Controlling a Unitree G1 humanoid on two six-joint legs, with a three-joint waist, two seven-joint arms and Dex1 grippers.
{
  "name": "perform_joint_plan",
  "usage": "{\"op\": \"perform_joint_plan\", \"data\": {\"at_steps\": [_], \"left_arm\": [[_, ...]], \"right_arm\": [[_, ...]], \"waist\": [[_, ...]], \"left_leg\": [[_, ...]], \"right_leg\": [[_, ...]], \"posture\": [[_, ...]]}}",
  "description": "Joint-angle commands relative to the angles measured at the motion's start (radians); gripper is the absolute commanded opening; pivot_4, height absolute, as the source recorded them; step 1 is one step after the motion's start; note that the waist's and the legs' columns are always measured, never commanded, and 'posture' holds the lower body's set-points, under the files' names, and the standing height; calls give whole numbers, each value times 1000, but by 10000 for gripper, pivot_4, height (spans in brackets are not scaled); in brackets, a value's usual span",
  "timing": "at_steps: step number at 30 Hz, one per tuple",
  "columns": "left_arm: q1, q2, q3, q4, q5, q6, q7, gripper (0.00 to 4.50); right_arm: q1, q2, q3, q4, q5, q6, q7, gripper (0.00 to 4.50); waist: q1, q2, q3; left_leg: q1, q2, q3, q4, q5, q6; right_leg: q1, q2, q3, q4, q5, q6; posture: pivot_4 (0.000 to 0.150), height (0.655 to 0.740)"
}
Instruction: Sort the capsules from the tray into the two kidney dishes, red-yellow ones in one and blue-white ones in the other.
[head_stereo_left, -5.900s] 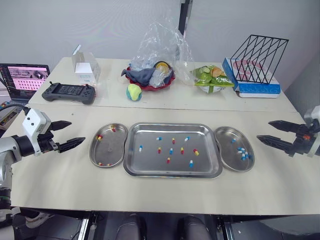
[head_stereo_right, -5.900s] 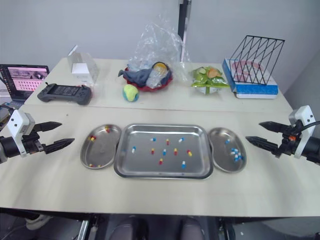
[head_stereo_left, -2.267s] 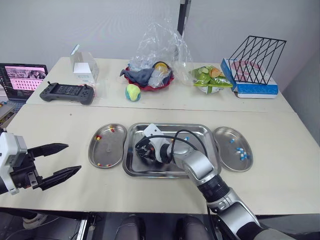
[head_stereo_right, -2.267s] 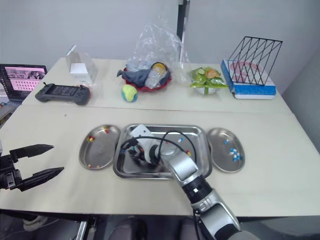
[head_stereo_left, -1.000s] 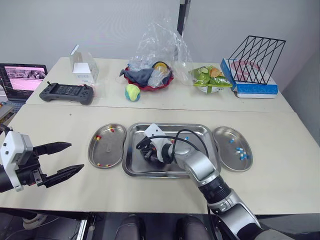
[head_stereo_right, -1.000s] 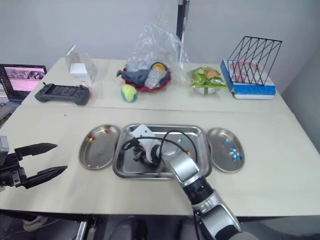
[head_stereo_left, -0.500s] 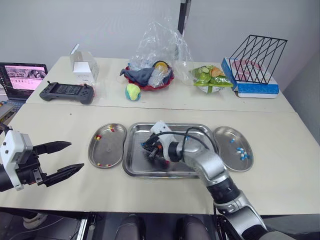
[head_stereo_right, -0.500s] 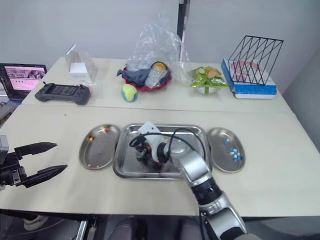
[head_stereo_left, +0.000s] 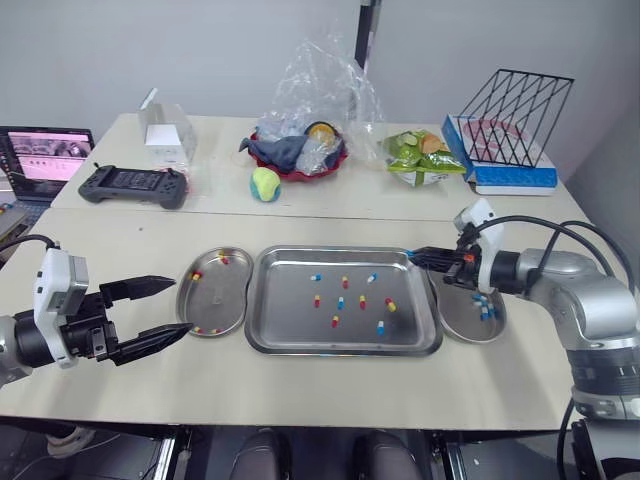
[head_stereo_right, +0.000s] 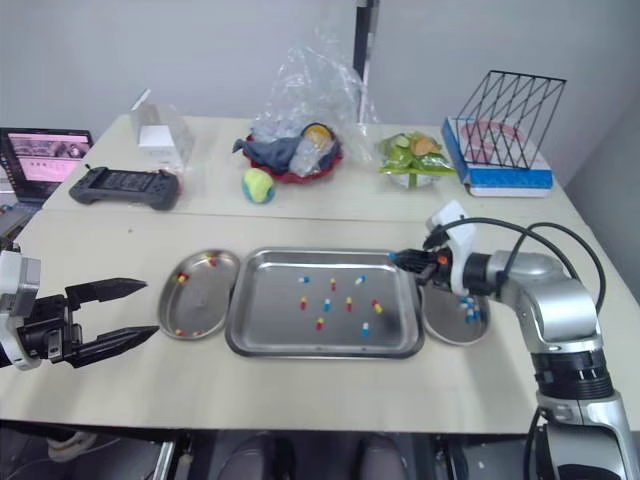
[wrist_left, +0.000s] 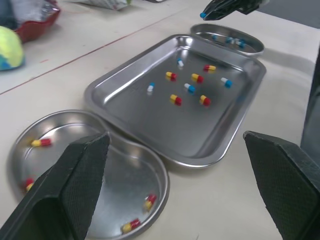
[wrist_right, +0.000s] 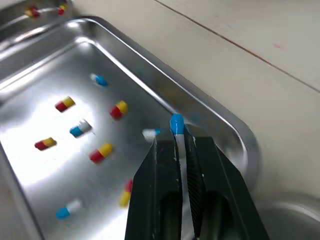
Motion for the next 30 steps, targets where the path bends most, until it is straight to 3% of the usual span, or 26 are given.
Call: {"op": "perform_joint_plan", "data": {"at_steps": [1, 12, 25, 30], "left_arm": [[-50, 17, -36, 32, 19, -44, -20, 45000], [-128, 20, -104, 98, 33, -79, -53, 45000], [-177, 23, -121, 136, 30, -46, -35, 45000], [-196, -8, -98, 227, 84, -113, 19, 45000]], "right_arm": [[50, -90, -52, 41, -15, -77, 55, 478], [139, -181, -69, 119, -57, -157, 49, 478], [86, -273, -187, 220, -6, -173, 132, 44850], [44, -288, -292, 416, 3, -273, 130, 44850]], "waist": [[5, 1, 1], [8, 1, 1], [9, 1, 1], [13, 2, 1]], "left_leg": [[0, 1, 0, 0, 0, 0], [1, 1, 1, 0, 0, 1], [2, 1, 0, 1, -1, 1], [4, 0, 0, 1, -1, 1]], "right_leg": [[0, 0, 0, 0, 0, 0], [1, -1, 0, -2, 0, 0], [3, -1, 0, -2, 0, 0], [6, -1, 0, -3, 0, 0]], "posture": [[1500, 6934], [1500, 6934], [1500, 6934], [1500, 6934]]}}
